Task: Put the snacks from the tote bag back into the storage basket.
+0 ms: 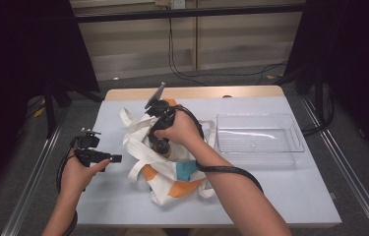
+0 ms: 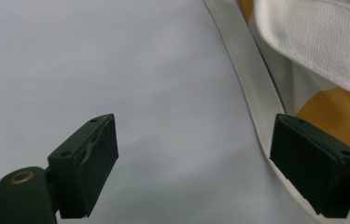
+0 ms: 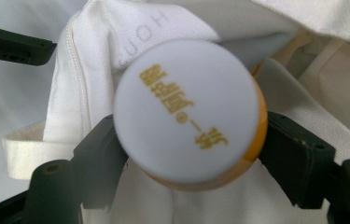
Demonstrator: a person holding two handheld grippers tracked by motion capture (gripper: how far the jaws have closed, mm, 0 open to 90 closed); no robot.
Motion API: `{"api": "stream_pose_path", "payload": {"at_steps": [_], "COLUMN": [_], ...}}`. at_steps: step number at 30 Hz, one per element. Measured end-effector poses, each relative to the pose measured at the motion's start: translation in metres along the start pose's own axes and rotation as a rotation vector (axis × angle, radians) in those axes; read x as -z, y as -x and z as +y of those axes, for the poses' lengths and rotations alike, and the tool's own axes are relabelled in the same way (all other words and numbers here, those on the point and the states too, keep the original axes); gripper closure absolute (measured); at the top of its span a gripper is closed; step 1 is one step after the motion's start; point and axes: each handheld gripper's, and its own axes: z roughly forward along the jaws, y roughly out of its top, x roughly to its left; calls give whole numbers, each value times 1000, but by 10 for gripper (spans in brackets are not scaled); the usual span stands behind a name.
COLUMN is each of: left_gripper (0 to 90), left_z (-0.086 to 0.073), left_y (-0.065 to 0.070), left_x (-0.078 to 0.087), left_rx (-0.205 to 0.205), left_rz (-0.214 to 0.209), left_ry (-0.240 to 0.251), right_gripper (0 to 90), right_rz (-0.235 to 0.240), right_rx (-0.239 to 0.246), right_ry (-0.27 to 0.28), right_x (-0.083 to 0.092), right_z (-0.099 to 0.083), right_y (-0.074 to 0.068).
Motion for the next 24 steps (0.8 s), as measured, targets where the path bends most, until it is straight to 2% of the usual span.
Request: {"api": "stream_pose_path", "payload": {"at_steps": [10,24], "left_gripper": [150,153], "left_z": [0,0], "left_y": [-1,-1], "left_x": [-1,-3], "left_rx": [-3,4], "left_rz": [1,-1], "left_ry": [-2,-10], "right_gripper": [273,295], "right_rz": [8,-7], "right_rx": [-7,-6], "right_ry": [-17,-47], "right_x": [-4,-10], "right_z": [6,11], "right_y": [-1,-3]}}
